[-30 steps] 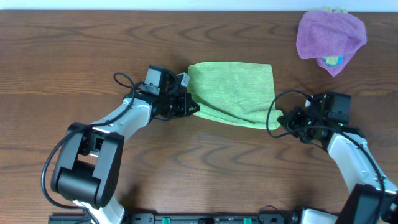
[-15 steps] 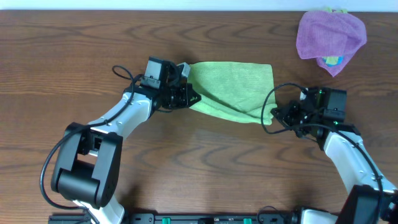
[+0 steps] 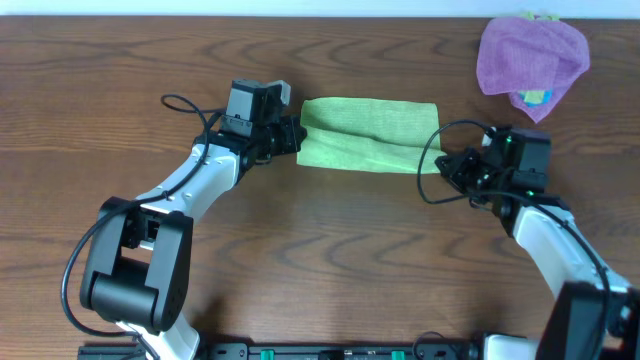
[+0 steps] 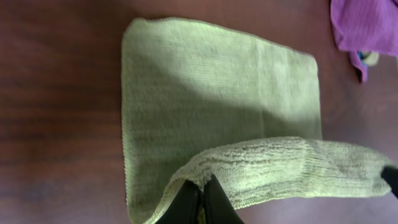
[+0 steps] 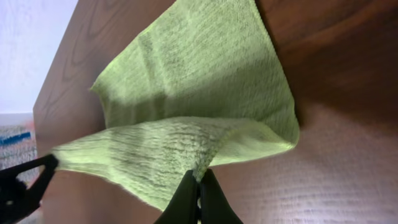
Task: Fold the cloth
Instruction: 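Lift the near edge with both grippers and fold it toward the far edge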
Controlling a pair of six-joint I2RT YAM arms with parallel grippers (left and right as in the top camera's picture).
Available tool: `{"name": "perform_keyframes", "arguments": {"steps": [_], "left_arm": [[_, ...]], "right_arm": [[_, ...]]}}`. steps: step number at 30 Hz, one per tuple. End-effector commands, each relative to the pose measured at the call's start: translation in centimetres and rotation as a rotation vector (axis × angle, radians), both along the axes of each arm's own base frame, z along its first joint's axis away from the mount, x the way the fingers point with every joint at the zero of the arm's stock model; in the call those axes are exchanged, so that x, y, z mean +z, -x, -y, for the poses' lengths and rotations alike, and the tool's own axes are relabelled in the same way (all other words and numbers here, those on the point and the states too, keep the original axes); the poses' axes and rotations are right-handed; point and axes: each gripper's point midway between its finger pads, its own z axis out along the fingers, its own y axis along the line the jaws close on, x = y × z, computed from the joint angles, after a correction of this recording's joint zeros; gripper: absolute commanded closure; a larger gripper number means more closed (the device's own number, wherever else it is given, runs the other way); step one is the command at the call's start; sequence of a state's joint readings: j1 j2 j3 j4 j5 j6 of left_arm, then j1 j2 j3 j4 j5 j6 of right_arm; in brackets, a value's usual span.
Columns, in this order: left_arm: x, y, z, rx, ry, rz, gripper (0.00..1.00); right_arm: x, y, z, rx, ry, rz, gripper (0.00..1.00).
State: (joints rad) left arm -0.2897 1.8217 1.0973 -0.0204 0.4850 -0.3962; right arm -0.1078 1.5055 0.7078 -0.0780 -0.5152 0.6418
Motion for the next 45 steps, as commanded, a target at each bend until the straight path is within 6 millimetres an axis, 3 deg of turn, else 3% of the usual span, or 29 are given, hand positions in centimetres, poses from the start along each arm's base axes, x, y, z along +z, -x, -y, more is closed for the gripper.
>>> {"name": "perform_keyframes", "arguments": {"steps": [1,5,12,23,29,33,45], "left_arm": [[0.5,-1.7,-0.8,0.052,-0.036,0.055,0.94],[0.6,-2.5,-1.3,0.081,-0.057,0.086,0.94],[-1.1,-3.0,-1.2,0.086,-0.065,0.078,0.94],[-2.6,-5.3,-0.1,0.078,0.016,0.130,0.94],[-2.2,-8.1,-0.3,0.086,0.035,0.158,0.94],[-2.0,-10.0,0.6,0.058,0.066,0.170,0.94],[-2.7,-11.2,0.8,0.050,0.060,0.182,0.94]], "right_arm": [[-0.4,-1.1,-0.1,-0.022,-0.009,-0.003,0.98],[-0.2,-2.3,-0.6,-0.013,-0.005,0.019,0.98],[0.5,-5.0,-0.6,-0.010,0.003,0.041,0.98],[-1.6,-7.9,-0.6,-0.009,0.010,0.004,0.98],[-1.5,-9.9,0.0,-0.025,0.043,0.026,0.98],[-1.5,-11.0,0.2,-0.029,0.058,0.036,0.98],[-2.8,-12.3,1.4,-0.071,0.109,0.034,0.98]]}}
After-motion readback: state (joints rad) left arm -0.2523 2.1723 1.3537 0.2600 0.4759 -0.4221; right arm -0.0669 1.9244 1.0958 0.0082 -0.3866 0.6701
